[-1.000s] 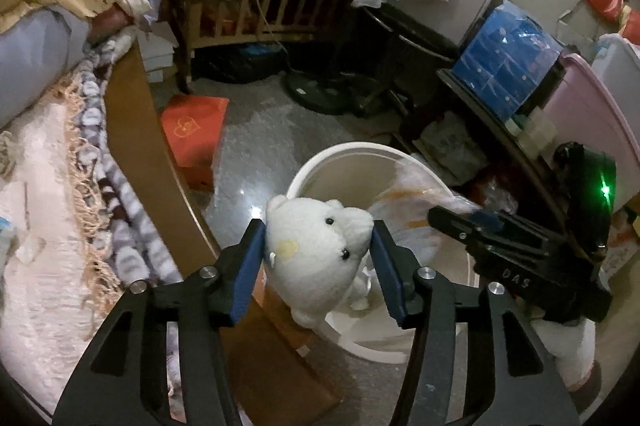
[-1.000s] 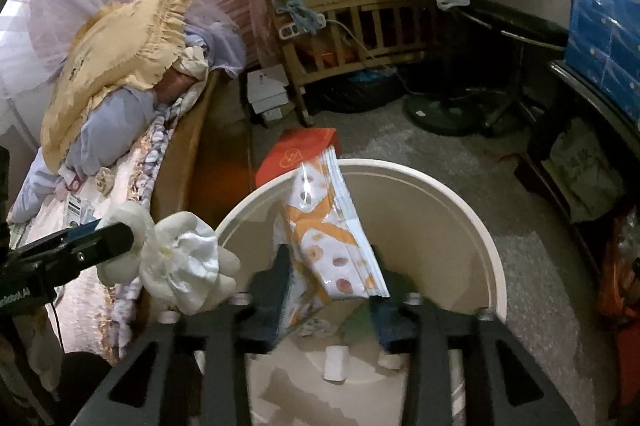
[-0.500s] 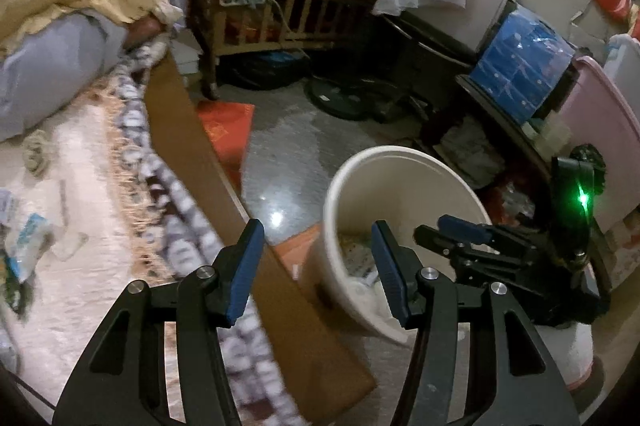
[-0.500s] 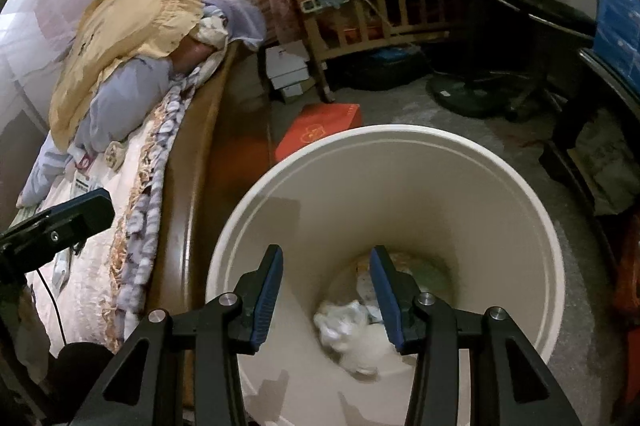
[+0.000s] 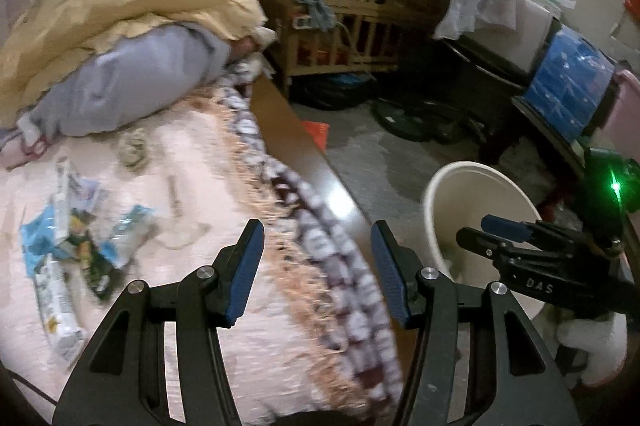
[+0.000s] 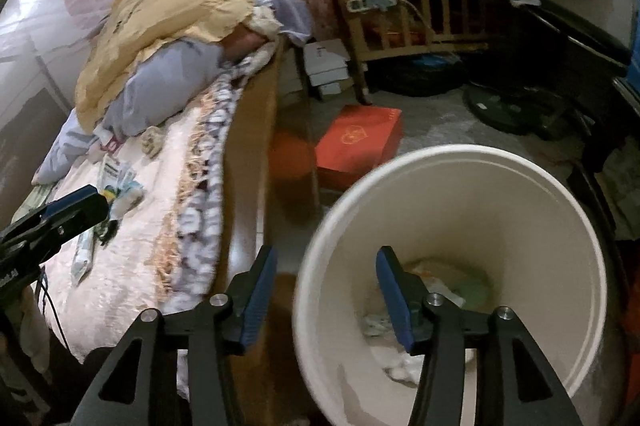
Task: Collect trash
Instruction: 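Move both empty tools back to the remaining items on the bed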
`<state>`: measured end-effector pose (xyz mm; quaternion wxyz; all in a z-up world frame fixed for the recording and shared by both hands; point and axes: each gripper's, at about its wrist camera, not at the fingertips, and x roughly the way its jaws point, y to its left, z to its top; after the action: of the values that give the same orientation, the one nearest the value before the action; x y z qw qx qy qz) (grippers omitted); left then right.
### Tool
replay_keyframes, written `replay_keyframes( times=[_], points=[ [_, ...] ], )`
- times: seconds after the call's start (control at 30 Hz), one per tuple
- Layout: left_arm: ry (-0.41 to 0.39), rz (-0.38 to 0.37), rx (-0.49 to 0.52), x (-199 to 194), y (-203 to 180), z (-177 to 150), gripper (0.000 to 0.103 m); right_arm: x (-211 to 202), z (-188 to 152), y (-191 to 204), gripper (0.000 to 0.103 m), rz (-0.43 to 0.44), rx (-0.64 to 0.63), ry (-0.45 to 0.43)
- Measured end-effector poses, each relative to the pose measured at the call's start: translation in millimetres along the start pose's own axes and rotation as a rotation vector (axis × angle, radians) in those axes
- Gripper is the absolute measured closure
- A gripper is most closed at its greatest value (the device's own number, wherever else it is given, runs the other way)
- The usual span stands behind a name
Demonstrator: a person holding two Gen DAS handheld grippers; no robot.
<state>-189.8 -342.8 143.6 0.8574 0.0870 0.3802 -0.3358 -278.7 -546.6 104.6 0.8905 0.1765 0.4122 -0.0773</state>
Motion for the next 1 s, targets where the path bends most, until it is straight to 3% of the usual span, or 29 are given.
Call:
replay_keyframes(
  times=[0.53, 1.0],
  points=[
    [-0.007, 0.155, -0.129, -33.7, 98.0, -26.9, 0.049, 29.2, 12.6, 123.8, 0.046, 0.142, -0.195, 0.026],
    [0.02, 0.296, -0.302, -61.1, 219.3, -60.9, 0.049, 83.8, 20.9, 213.7, 0.04, 0.258, -0.315, 0.116]
  ],
)
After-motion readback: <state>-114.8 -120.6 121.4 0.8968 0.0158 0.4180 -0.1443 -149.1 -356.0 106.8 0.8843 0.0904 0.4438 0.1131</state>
